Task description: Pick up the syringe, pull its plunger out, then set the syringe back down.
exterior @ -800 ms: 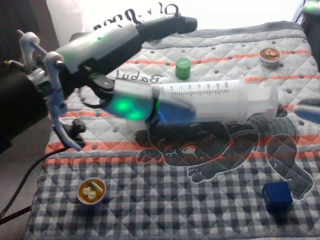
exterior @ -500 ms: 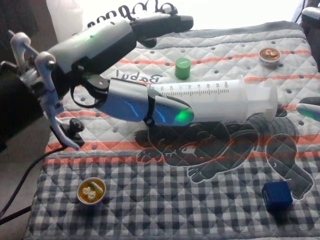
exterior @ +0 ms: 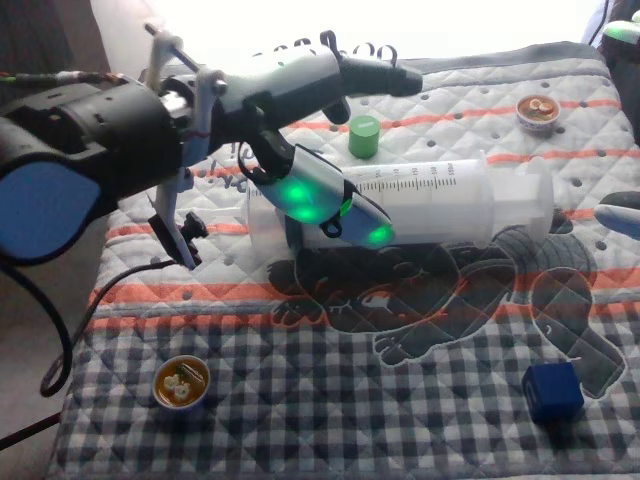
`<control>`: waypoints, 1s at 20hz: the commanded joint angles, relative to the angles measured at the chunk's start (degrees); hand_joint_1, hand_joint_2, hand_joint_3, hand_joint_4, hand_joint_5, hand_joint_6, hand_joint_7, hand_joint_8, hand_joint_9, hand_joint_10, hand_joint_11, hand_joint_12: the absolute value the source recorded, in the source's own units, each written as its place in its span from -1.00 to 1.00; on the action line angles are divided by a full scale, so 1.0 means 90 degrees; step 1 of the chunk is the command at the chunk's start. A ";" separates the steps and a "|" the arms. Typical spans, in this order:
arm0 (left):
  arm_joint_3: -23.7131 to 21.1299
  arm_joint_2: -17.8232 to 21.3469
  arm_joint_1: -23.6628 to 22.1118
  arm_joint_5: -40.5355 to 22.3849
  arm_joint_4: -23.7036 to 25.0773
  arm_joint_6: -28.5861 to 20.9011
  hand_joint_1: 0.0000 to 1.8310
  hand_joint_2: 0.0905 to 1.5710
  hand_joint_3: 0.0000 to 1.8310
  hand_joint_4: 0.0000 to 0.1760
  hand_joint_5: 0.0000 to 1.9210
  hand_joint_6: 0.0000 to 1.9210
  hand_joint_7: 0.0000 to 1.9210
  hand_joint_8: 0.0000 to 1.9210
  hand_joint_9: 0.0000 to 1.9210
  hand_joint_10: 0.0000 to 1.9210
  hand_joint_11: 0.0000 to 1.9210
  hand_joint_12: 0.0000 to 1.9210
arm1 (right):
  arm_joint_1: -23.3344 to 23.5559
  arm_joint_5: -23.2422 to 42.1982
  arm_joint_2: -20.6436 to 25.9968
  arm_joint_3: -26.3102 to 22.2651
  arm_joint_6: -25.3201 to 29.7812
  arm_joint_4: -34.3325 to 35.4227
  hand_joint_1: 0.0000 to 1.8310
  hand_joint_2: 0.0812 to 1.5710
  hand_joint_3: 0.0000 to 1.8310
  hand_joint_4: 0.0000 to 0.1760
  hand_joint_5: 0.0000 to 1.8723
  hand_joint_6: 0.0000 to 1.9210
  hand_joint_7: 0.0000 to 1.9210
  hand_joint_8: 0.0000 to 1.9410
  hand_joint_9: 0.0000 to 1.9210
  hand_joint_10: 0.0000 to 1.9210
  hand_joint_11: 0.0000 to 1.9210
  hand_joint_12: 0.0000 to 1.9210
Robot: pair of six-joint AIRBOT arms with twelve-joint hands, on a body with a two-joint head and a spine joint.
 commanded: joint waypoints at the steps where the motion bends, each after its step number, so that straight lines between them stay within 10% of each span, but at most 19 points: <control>1: 0.0070 -0.0110 -0.0108 0.0486 0.0151 -0.0022 0.13 -0.09 -1.00 -1.00 -0.70 -1.00 -0.81 -0.99 -0.81 -0.97 -1.00 0.27 | 0.0059 0.0769 0.0015 0.0017 0.0011 -0.0096 -0.03 0.10 -1.00 -0.85 -0.50 -0.99 -0.57 -1.00 -0.63 -0.99 -1.00 0.00; 7: 0.0985 -0.0863 0.0018 -0.0163 -0.0010 -0.0027 0.15 -0.09 -1.00 -1.00 -0.65 -0.99 -0.75 -0.99 -0.75 -0.96 -1.00 0.29 | 0.0094 0.0770 0.0015 0.0026 0.0011 -0.0125 -0.07 0.10 -1.00 -0.39 -0.51 -1.00 -0.54 -1.00 -0.60 -0.98 -1.00 0.13; 11: 0.1380 -0.1165 0.0151 -0.0450 -0.0155 -0.0029 0.17 -0.05 -0.99 -1.00 -0.53 -0.98 -0.60 -0.97 -0.64 -0.92 -1.00 0.58 | 0.0094 0.0770 0.0015 0.0026 0.0011 -0.0127 -0.08 0.10 -1.00 -0.77 -0.48 -0.99 -0.53 -0.99 -0.57 -0.98 -1.00 0.16; 13: 0.1459 -0.1227 0.0194 -0.0490 -0.0180 -0.0030 0.20 0.02 -0.99 -1.00 -0.38 -0.98 -0.36 -0.97 -0.50 -0.59 -0.96 0.73 | 0.0094 0.0772 0.0015 0.0028 0.0011 -0.0127 -0.04 0.10 -1.00 -0.91 -0.48 -0.99 -0.55 -1.00 -0.57 -0.98 -1.00 0.21; 16: 0.1679 -0.1354 0.0212 -0.0483 -0.0343 -0.0033 0.31 0.30 -0.98 -1.00 -0.13 -0.96 -0.17 -0.95 -0.37 -0.33 -0.70 0.54 | 0.0094 0.0772 0.0014 0.0029 0.0012 -0.0127 -0.02 0.14 -0.99 -1.00 -0.48 -0.99 -0.54 -0.99 -0.56 -0.99 -1.00 0.24; 17: 0.1719 -0.1359 0.0213 -0.0414 -0.0455 -0.0033 0.26 0.44 -1.00 -1.00 -0.08 -0.08 -0.10 -0.95 -0.35 -0.27 -0.65 0.55 | 0.0094 0.0772 0.0012 0.0032 0.0012 -0.0126 -0.02 0.14 -0.99 -1.00 -0.45 -0.98 -0.54 -0.99 -0.56 -0.99 -1.00 0.25; 18: 0.1735 -0.1352 0.0213 -0.0307 -0.0563 -0.0033 0.30 0.48 -1.00 -1.00 -0.03 0.07 -0.21 0.13 -0.32 0.01 -0.56 0.71 | 0.0093 0.0772 0.0011 0.0033 0.0012 -0.0125 -0.04 0.15 -0.99 -1.00 -0.43 -0.98 -0.52 -0.99 -0.54 -0.98 -1.00 0.23; 20: 0.1753 -0.1305 0.0211 -0.0038 -0.0851 -0.0032 0.33 0.50 -1.00 -1.00 -0.02 0.00 -0.26 0.57 -0.32 0.53 -0.41 0.93 | 0.0091 0.0771 0.0010 0.0035 0.0017 -0.0125 -0.02 0.18 -0.99 -1.00 -0.41 -0.98 -0.53 -0.99 -0.58 -0.99 -1.00 0.11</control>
